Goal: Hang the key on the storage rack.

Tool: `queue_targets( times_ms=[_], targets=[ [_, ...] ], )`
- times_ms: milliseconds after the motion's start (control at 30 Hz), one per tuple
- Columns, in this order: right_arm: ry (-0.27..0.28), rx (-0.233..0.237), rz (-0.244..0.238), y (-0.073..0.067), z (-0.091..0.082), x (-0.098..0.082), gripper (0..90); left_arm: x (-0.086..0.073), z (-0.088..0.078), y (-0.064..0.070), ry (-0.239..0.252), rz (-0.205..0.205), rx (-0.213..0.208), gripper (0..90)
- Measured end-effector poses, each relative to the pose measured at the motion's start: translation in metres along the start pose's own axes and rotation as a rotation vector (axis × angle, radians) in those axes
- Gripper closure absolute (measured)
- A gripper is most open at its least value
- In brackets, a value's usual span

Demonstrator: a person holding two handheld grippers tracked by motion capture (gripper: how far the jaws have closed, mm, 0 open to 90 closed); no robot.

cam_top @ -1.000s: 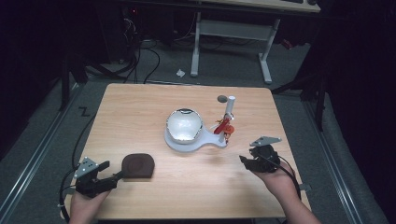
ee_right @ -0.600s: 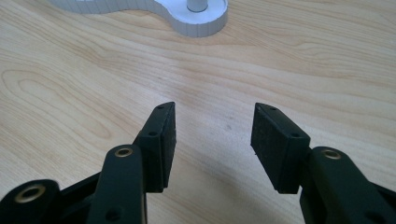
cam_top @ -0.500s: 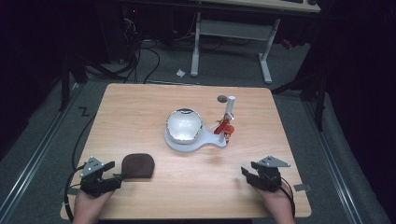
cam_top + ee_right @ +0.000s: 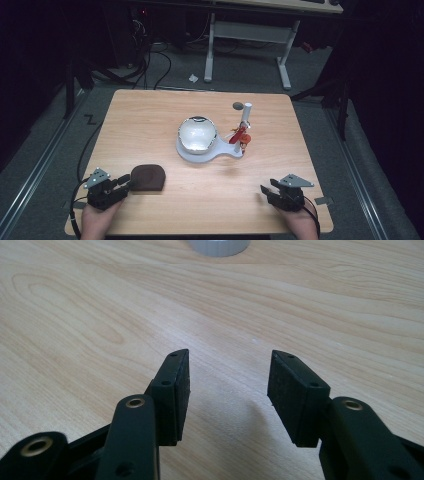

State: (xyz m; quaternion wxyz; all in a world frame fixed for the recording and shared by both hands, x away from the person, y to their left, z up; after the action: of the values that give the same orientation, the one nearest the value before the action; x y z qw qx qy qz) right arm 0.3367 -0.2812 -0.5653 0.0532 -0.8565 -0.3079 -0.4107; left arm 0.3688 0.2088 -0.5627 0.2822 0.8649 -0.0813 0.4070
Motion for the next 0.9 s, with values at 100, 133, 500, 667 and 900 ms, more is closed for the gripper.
queue_targets(
  times_ms=[100,133,500,667,900],
  targets=[
    [-0.008,0.002,-0.018,-0.003,0.002,0.000,52.0,-0.001,0.000,-0.002,-0.012,-0.011,0.000,69.3],
    [-0.009,0.006,-0.016,-0.003,0.002,0.000,52.1,-0.001,0.000,-0.002,-0.016,-0.011,-0.001,72.1],
    [-0.020,0.010,0.001,-0.002,0.004,-0.003,52.4,-0.011,-0.006,0.010,-0.055,0.007,-0.024,78.5],
    [-0.013,0.009,0.006,-0.001,0.003,-0.002,52.3,-0.004,-0.008,0.007,-0.005,0.014,0.014,74.9],
    [-0.018,0.018,0.020,0.000,0.004,-0.003,53.3,0.006,0.005,-0.012,0.013,-0.028,0.060,62.5]
  ],
)
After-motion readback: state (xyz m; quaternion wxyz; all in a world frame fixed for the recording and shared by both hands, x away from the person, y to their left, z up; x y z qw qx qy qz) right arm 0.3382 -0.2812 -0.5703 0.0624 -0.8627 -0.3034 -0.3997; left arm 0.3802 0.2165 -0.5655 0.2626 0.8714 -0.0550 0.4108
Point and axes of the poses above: each handheld gripper's, and its own axes: z roughly forward along the jaws, x roughly out of its top, y roughly to its right, the point moved 7 cm from there along z, roughly forward along the jaws, and after that the axes turned 12 degrees about -z, right-handed, at the moved point
